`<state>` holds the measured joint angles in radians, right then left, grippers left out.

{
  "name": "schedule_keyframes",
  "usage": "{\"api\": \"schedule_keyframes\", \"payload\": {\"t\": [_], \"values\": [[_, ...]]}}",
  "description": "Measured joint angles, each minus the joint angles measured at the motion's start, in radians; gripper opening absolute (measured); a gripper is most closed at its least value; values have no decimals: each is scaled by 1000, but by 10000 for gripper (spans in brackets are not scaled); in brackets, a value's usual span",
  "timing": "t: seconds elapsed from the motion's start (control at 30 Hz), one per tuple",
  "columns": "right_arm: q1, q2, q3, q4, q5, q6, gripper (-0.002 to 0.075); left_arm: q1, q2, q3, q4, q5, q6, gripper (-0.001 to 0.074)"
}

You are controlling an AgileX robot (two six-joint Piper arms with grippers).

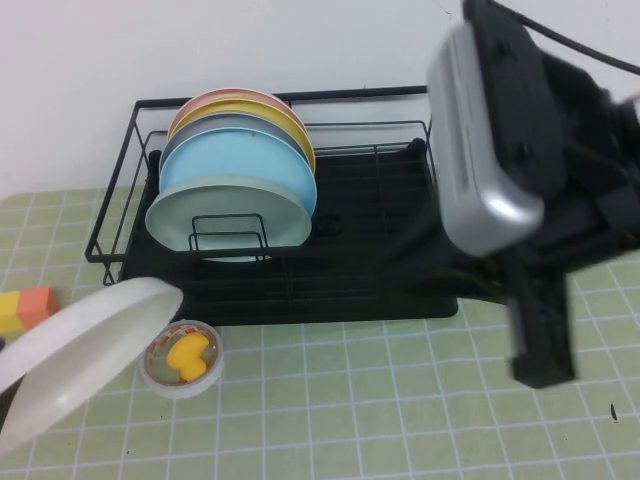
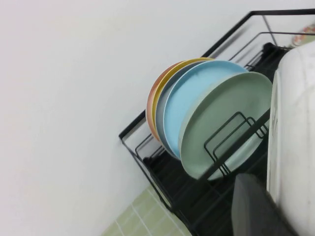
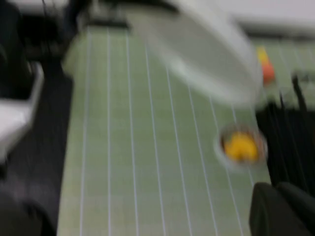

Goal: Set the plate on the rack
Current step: Place the plate on the rack

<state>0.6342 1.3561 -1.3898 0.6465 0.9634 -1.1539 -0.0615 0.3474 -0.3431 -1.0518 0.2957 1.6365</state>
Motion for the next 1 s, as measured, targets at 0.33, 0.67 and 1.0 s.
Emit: {"api": "schedule_keyframes", "payload": {"t": [0.33, 0.67, 1.0], "values": [[-1, -22, 0, -366, 220, 278, 3, 0, 373, -250, -63, 53, 338, 109], [-1, -60, 0, -412, 274, 321, 1, 0, 832, -509, -394, 106, 795, 109], [-1, -89, 0, -534, 274, 435, 1, 0, 1118, -660, -581, 97, 1143, 109]]}}
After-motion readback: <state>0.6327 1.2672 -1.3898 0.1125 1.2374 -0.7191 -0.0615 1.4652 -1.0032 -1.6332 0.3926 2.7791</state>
